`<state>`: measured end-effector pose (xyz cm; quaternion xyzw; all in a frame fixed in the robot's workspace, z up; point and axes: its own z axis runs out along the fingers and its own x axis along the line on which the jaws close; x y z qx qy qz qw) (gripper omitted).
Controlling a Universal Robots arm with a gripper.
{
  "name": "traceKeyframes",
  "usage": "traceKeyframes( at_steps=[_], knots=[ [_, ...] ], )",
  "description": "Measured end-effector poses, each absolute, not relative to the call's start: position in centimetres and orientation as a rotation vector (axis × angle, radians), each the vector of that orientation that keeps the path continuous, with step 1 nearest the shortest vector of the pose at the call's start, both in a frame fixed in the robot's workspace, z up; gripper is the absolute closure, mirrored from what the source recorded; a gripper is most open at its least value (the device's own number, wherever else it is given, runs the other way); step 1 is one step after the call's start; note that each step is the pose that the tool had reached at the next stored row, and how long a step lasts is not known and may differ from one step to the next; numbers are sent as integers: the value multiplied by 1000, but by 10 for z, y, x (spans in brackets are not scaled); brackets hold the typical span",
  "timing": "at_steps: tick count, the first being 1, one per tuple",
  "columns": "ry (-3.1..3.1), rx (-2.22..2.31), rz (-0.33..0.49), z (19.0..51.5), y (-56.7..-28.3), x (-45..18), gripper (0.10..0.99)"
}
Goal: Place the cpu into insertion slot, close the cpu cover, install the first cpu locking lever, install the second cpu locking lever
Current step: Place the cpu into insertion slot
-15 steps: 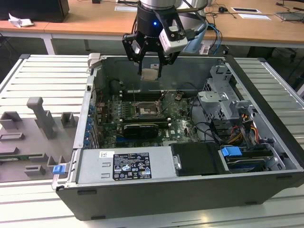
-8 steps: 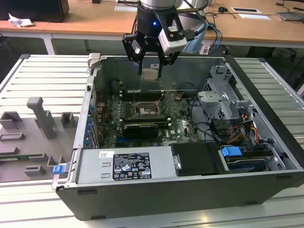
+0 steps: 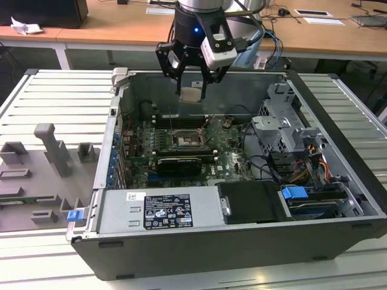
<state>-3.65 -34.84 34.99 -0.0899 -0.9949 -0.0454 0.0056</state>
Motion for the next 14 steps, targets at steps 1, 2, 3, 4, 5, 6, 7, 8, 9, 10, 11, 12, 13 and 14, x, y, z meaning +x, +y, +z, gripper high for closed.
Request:
traceKeyframes(
  at_steps=[1, 2, 3, 4, 5, 6, 7, 8, 9, 10, 11, 12, 13, 14],
  knots=[
    [-3114, -285, -142, 350, -348, -36, 553],
    [-3114, -292, -142, 350, -348, -37, 553],
    [-3113, -299, -142, 350, -348, -36, 553],
    [-3113, -305, -142, 350, -348, -36, 553],
    [-3113, -309, -142, 350, -348, -36, 553],
    [-3112, -312, -142, 350, -348, -36, 553],
    [-3112, -318, -142, 350, -348, -36, 553],
    [-3112, -322, -142, 350, -348, -37, 553],
    [-3111, -326, -142, 350, -348, -36, 553],
    [-3111, -332, -142, 350, -348, -37, 553],
    [-3111, -336, -142, 350, -348, -36, 553],
    [-3110, -340, -142, 350, -348, -36, 553],
    [-3110, -345, -142, 350, -348, -37, 553],
    [-3110, -349, -143, 350, -348, -36, 553]
  ],
)
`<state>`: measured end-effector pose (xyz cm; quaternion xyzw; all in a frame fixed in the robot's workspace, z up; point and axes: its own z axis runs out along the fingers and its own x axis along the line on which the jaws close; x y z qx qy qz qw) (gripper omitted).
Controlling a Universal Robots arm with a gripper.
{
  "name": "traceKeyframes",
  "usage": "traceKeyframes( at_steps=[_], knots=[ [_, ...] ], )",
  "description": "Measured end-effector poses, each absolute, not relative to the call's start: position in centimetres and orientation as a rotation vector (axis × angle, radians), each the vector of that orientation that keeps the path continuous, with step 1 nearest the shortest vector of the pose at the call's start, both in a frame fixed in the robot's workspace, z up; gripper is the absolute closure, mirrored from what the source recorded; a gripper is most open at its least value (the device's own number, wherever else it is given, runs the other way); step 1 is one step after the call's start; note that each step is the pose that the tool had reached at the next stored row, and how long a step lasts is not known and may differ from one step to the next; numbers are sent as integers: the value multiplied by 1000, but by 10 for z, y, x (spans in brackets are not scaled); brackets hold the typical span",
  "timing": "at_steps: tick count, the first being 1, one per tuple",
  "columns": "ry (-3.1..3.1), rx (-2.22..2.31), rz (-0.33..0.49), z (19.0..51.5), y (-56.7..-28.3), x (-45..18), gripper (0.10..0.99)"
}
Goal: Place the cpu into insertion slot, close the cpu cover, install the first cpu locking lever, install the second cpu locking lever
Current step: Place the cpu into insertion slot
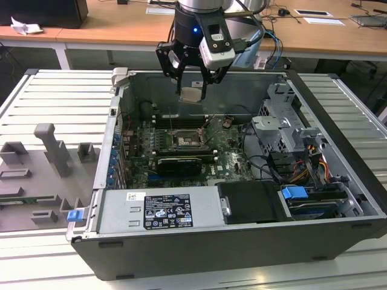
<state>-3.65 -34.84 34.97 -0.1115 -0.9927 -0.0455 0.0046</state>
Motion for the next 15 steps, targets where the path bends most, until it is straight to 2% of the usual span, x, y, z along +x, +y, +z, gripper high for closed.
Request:
traceKeyframes(
  at_steps=[15],
  knots=[
    [-3102, -429, -143, 346, -348, -36, 553]
  ],
)
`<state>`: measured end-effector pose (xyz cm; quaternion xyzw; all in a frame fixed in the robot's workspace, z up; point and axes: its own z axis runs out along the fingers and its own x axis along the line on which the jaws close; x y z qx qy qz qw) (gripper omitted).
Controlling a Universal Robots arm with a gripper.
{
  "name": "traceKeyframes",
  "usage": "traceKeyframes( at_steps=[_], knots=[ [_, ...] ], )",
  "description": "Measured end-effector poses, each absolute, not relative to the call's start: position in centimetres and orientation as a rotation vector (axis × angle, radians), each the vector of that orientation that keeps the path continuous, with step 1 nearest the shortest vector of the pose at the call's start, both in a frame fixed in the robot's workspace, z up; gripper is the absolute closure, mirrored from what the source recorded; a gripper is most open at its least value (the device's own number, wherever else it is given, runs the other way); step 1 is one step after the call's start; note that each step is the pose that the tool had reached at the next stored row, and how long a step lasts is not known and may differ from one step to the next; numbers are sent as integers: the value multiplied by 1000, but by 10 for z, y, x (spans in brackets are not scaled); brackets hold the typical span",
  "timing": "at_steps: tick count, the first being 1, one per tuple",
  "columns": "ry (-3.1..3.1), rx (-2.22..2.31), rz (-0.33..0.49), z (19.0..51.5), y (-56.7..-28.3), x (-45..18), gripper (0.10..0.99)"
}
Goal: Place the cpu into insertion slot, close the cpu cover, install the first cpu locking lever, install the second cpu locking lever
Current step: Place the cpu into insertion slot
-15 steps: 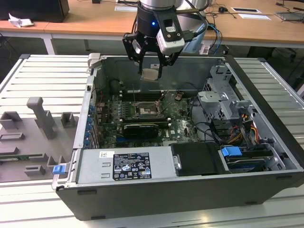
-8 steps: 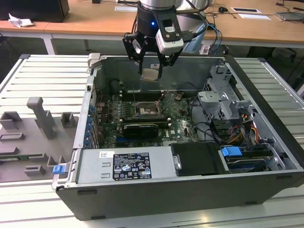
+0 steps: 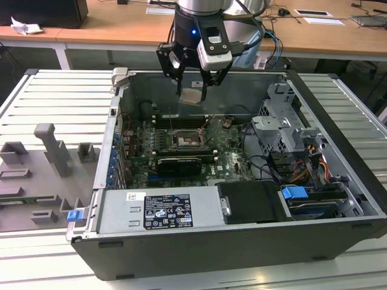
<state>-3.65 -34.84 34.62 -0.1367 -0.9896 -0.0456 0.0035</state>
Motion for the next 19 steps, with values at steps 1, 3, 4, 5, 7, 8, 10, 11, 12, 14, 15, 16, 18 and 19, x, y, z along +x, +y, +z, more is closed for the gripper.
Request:
traceKeyframes(
  at_steps=[1, 3, 4, 5, 7, 8, 10, 11, 12, 14, 15, 16, 18, 19],
  knots=[
    [-3102, -429, -143, 346, -348, -36, 553],
    [-3102, -429, -143, 344, -348, -37, 553],
    [-3102, -429, -143, 344, -348, -36, 553],
    [-3102, -430, -143, 343, -348, -36, 553],
    [-3101, -435, -143, 343, -348, -36, 553],
    [-3101, -440, -143, 343, -348, -37, 553],
    [-3099, -451, -143, 343, -348, -37, 553],
    [-3099, -456, -143, 343, -348, -36, 553],
    [-3098, -464, -143, 342, -348, -36, 553],
    [-3096, -481, -143, 342, -348, -36, 553],
    [-3095, -486, -143, 342, -348, -36, 553],
    [-3093, -500, -143, 342, -348, -36, 553],
    [-3091, -520, -143, 342, -348, -37, 553],
    [-3090, -525, -143, 342, -348, -37, 553]
  ],
)
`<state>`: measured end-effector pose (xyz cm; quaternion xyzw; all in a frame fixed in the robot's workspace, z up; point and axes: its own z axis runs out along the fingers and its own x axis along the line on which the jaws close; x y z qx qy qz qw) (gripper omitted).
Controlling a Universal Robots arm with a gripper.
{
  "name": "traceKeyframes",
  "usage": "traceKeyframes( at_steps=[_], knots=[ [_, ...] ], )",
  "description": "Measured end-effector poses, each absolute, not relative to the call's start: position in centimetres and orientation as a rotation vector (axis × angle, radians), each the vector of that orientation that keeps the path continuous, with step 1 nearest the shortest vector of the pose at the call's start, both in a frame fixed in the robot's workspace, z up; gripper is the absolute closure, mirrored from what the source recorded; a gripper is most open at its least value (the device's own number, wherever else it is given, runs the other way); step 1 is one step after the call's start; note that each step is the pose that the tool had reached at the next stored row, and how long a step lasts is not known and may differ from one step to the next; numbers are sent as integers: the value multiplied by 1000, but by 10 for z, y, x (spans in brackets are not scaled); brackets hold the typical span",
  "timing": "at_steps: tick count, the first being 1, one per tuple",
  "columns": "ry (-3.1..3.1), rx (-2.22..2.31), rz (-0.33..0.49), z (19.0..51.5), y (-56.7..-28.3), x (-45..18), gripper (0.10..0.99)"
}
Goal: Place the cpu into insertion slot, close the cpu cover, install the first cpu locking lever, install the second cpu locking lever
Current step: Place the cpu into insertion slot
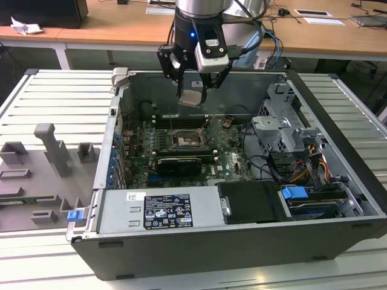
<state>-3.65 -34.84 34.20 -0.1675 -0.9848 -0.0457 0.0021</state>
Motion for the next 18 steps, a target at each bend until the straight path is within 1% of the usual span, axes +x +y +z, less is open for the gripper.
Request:
traceKeyframes(
  at_steps=[12, 18],
  knots=[
    [-3079, -599, -143, 342, -348, -37, 553],
    [-3050, -750, -144, 341, -348, -37, 553]
  ],
)
